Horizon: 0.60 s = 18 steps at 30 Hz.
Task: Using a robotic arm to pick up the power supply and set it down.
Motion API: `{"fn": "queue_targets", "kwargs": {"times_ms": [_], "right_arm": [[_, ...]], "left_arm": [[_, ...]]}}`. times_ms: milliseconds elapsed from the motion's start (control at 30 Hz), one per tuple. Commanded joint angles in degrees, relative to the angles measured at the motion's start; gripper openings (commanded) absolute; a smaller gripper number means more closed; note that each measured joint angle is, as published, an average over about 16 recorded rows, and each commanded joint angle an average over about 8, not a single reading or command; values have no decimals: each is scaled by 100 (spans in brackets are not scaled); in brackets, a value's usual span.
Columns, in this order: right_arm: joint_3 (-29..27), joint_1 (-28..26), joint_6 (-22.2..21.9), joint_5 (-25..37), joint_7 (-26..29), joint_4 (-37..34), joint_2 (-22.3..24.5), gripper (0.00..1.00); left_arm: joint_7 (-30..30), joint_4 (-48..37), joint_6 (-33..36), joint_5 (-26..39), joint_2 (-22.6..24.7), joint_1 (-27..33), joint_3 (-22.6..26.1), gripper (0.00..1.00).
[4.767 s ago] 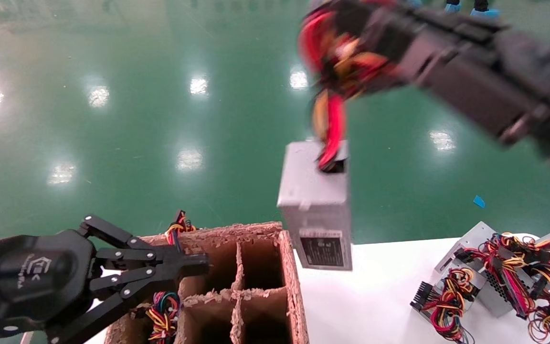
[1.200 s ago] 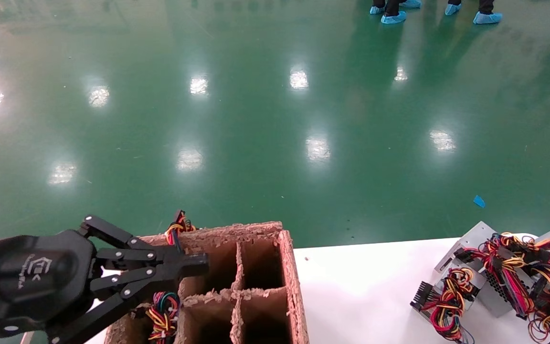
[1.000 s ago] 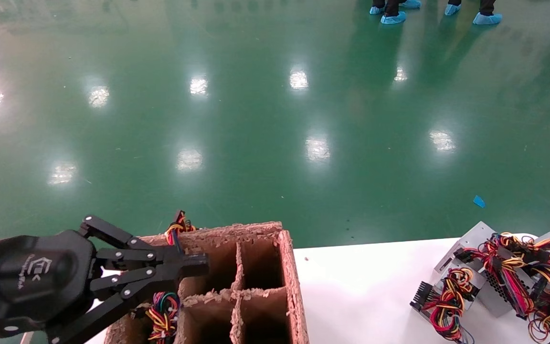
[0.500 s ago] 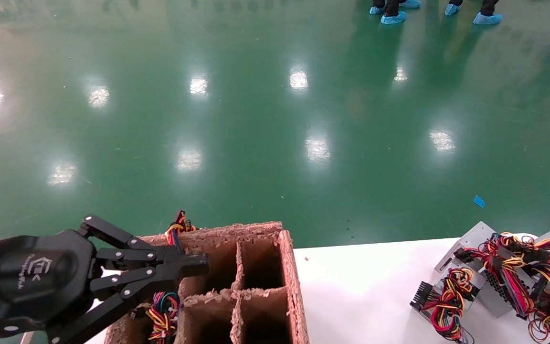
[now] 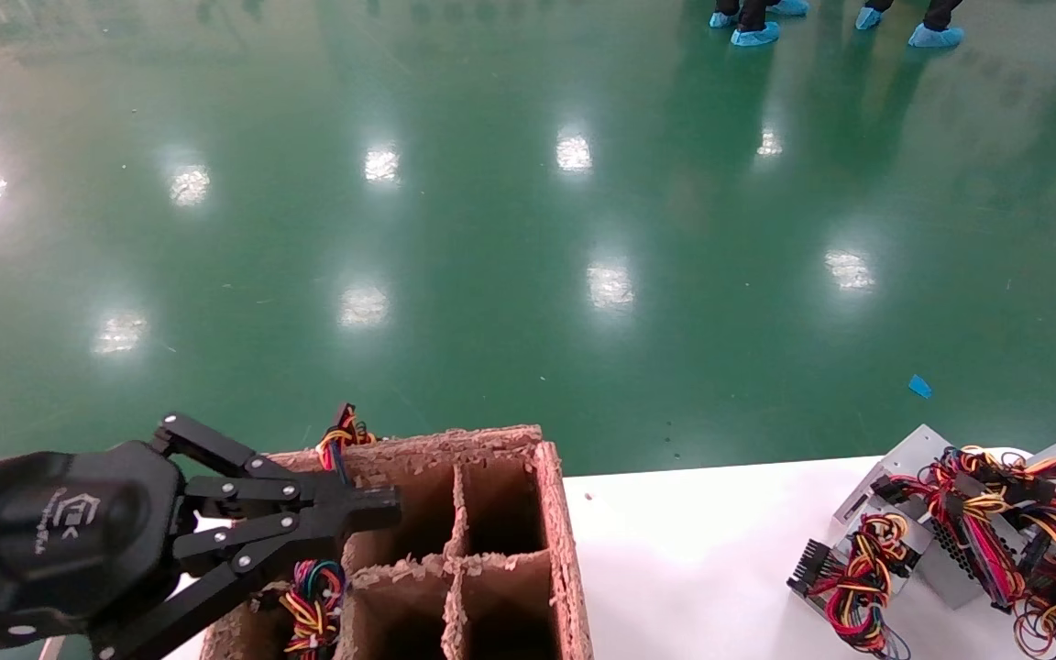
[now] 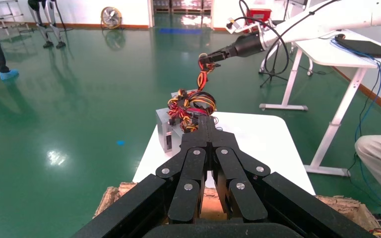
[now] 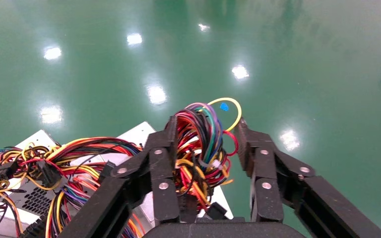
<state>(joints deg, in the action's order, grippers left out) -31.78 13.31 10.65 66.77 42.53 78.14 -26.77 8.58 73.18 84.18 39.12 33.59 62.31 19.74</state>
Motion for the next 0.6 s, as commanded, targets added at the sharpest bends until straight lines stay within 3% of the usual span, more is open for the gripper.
{"fn": "queue_targets", "kwargs": {"times_ms": [33,300,600], "right_arm": [[-100,81,42,-3,-15,3,-24,100],[-649,-1,435,-103,-395,36,-141,100],[-1275,-746,1707,-591,-1759,33,-529,100]], "left_arm": [[0,0,0,0,0,0,0,0],[-1,0,0,-1,0,0,1,0],[-1,0,-1,-1,-1,1,2,0]]}}
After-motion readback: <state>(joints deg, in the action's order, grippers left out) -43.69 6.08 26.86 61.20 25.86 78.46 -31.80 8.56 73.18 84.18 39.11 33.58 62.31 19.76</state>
